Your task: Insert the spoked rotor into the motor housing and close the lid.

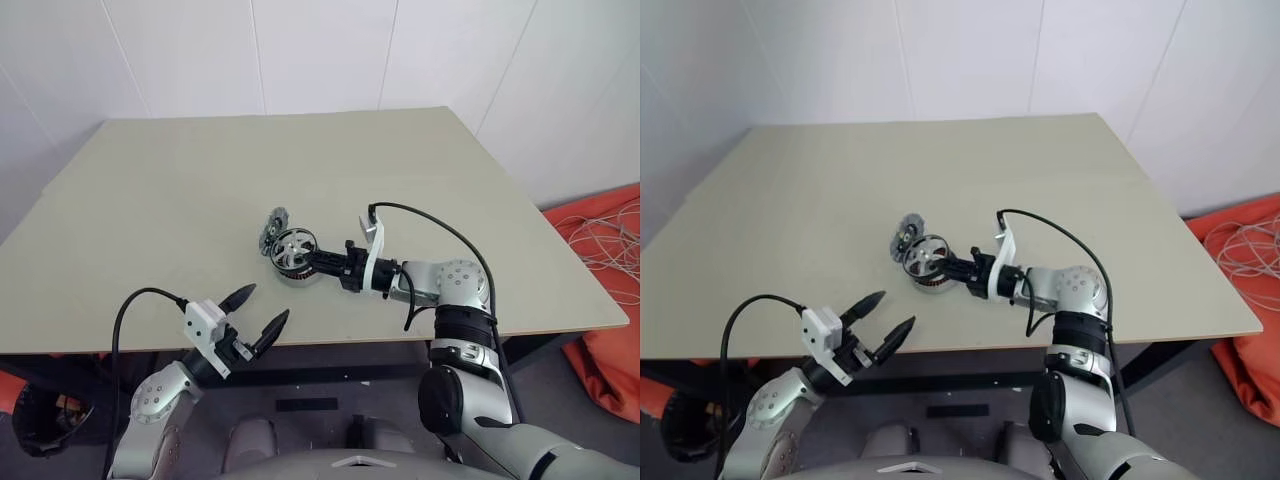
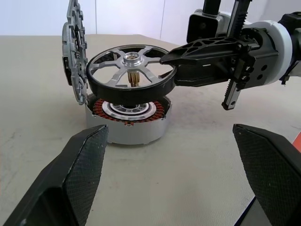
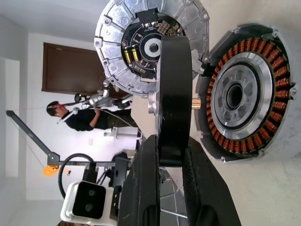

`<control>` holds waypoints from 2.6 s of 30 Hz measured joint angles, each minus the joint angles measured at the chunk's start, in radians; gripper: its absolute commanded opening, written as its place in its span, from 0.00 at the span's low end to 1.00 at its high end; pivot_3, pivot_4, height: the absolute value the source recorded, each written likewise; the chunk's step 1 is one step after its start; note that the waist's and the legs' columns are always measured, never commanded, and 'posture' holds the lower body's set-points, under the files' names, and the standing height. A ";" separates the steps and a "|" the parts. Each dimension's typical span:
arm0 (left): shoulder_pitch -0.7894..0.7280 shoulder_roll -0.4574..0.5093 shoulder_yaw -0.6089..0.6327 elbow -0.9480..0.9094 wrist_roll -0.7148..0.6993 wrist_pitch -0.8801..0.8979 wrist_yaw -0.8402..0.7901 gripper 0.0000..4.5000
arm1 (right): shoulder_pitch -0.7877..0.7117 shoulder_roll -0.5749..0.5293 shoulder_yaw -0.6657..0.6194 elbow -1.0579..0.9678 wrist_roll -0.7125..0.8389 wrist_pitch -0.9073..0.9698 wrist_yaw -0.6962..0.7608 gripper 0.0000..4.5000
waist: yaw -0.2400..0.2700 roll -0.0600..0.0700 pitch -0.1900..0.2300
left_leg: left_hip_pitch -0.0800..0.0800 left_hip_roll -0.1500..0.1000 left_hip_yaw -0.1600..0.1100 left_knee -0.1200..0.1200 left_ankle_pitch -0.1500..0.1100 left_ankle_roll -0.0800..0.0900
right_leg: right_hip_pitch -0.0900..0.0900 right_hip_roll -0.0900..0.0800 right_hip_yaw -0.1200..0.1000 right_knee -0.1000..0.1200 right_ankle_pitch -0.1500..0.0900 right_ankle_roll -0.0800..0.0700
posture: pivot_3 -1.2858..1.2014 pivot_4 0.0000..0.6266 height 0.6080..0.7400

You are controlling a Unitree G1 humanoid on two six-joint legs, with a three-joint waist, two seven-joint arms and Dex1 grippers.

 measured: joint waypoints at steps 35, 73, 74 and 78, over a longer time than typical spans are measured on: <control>0.018 -0.007 -0.025 -0.075 0.002 0.039 0.044 1.00 | -0.011 -0.046 0.048 0.046 0.003 -0.077 0.017 0.97 | 0.001 0.000 0.000 | 0.005 0.000 0.000 0.000 0.000 0.001 | 0.004 -0.001 0.000 0.000 0.000 0.001 | 0.52 0.00 1.00; 0.023 -0.005 -0.029 -0.096 0.001 0.057 0.044 1.00 | 0.153 -0.269 0.645 -0.282 -0.383 -0.758 0.277 0.00 | -0.001 -0.003 0.001 | -0.001 0.000 0.000 0.000 -0.001 0.003 | 0.001 -0.001 0.000 -0.001 -0.001 0.002 | 0.52 0.00 1.00; 0.025 -0.005 -0.031 -0.104 0.001 0.058 0.047 1.00 | 0.153 -0.266 0.664 -0.265 -0.411 -0.803 0.284 0.00 | -0.002 -0.003 0.001 | -0.001 0.000 0.000 0.000 -0.001 0.003 | 0.001 -0.001 0.000 -0.001 -0.001 0.002 | 0.52 0.00 1.00; 0.027 -0.005 -0.031 -0.114 0.001 0.062 0.054 1.00 | 0.150 -0.227 0.702 -0.177 -0.485 -0.917 0.284 0.00 | -0.005 -0.003 0.001 | -0.002 0.000 0.000 0.000 -0.002 0.003 | 0.000 -0.001 0.000 -0.001 -0.001 0.002 | 0.52 0.00 1.00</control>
